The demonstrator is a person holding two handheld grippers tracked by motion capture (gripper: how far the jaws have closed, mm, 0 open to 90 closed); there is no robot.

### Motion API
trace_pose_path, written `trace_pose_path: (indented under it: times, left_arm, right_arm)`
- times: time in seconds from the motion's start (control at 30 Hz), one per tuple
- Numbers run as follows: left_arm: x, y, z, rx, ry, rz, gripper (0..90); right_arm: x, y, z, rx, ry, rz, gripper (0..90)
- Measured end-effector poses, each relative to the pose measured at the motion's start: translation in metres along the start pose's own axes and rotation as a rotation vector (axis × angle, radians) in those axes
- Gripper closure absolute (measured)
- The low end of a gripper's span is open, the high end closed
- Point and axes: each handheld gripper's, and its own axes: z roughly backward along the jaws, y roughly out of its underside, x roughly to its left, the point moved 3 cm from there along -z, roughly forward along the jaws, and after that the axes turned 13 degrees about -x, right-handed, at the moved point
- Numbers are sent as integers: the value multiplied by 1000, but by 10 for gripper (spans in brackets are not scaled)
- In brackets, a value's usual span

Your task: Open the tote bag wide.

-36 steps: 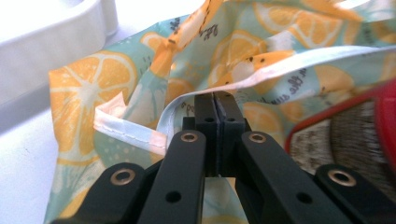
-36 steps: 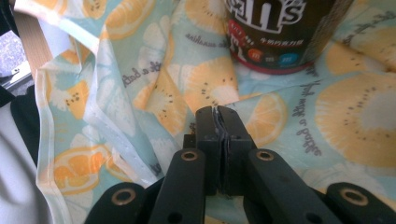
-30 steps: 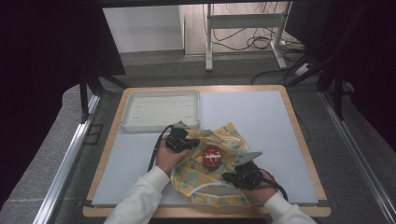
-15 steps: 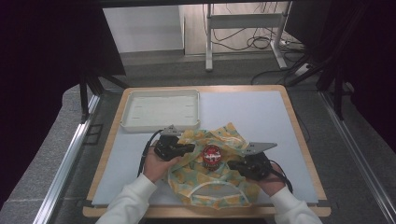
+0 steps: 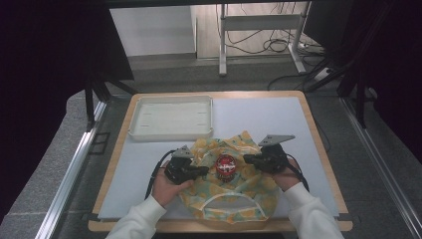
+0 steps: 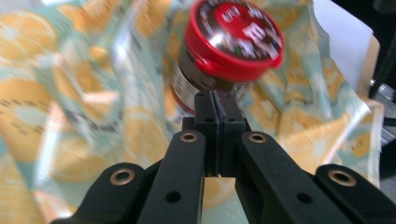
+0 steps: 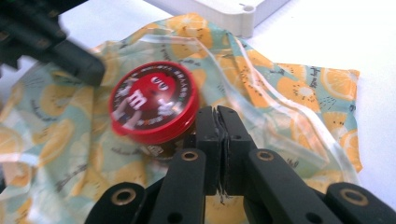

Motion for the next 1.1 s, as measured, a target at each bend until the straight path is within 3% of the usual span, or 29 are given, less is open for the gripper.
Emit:
trace_pose_path:
  times: [0.27,0.47,0.73,0.87,1.07,1.1]
  left_arm:
    - [-5,17,-9,64,32,1,900]
    - [-6,20,-13,78,29,-5,900]
    - [-4,21,-14,83,26,-6,900]
    - [-6,22,-16,89,33,-4,900]
    - [-9,28,-20,122,51,-3,900]
    - [-9,29,-21,127,54,-5,900]
  right_arm:
    - [-13,4,-22,38,19,-29,873]
    - [-20,9,-40,78,20,-55,873]
    - [-6,18,-31,123,-14,-23,873]
    - [-6,20,-37,135,-11,-20,873]
    - [-31,17,-57,143,33,-55,884]
    - [-42,15,-63,138,48,-76,889]
